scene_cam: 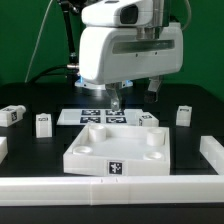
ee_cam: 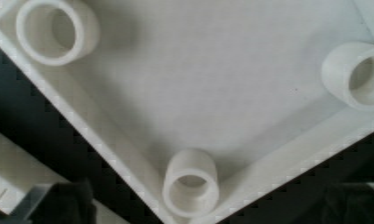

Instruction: Assemble one leg

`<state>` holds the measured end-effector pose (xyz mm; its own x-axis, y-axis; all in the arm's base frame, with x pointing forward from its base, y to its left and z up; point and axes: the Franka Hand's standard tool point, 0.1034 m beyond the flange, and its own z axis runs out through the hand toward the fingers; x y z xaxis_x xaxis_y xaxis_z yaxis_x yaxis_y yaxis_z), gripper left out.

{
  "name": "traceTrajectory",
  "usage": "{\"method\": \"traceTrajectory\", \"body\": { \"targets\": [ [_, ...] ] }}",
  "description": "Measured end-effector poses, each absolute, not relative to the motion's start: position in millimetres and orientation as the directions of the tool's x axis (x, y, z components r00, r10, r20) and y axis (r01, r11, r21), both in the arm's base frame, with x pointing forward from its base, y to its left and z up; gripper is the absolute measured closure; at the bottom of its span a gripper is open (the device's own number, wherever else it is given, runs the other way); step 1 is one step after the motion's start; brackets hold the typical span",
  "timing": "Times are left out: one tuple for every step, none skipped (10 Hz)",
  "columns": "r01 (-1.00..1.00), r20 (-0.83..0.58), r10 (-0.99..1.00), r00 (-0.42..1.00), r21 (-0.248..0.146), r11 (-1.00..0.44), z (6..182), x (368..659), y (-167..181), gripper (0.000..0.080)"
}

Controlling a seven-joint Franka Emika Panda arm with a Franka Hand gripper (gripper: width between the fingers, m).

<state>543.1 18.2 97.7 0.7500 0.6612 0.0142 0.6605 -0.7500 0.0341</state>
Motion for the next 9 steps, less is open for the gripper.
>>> {"method": "traceTrajectory", "body": {
  "targets": [
    [0.660, 0.014, 0.661, 0.750, 0.034, -0.750, 97.7, 543.1, 18.2, 0.0150],
    [0.660, 0.014, 0.661, 0.750, 0.034, -0.750, 97.7, 543.1, 18.2, 0.0150],
    [0.661, 0.014, 0.661, 0.750, 0.034, -0.750, 97.6, 543.1, 18.2, 0.0150],
    [0.661, 0.014, 0.662, 0.750, 0.034, -0.750, 97.5, 543.0, 18.2, 0.0150],
    [0.661, 0.014, 0.662, 0.750, 0.034, -0.750, 97.5, 543.0, 18.2, 0.0150],
    [0.662, 0.013, 0.663, 0.749, 0.033, -0.749, 97.1, 542.9, 18.2, 0.0150],
    [0.703, 0.013, 0.704, 0.710, 0.034, -0.710, 92.7, 539.2, 18.1, 0.0150],
    [0.765, 0.019, 0.766, 0.643, 0.041, -0.643, 84.9, 530.6, 18.6, 0.0150],
    [0.814, 0.010, 0.814, 0.581, 0.033, -0.581, 77.9, 521.1, 17.5, 0.0150]
  ]
}}
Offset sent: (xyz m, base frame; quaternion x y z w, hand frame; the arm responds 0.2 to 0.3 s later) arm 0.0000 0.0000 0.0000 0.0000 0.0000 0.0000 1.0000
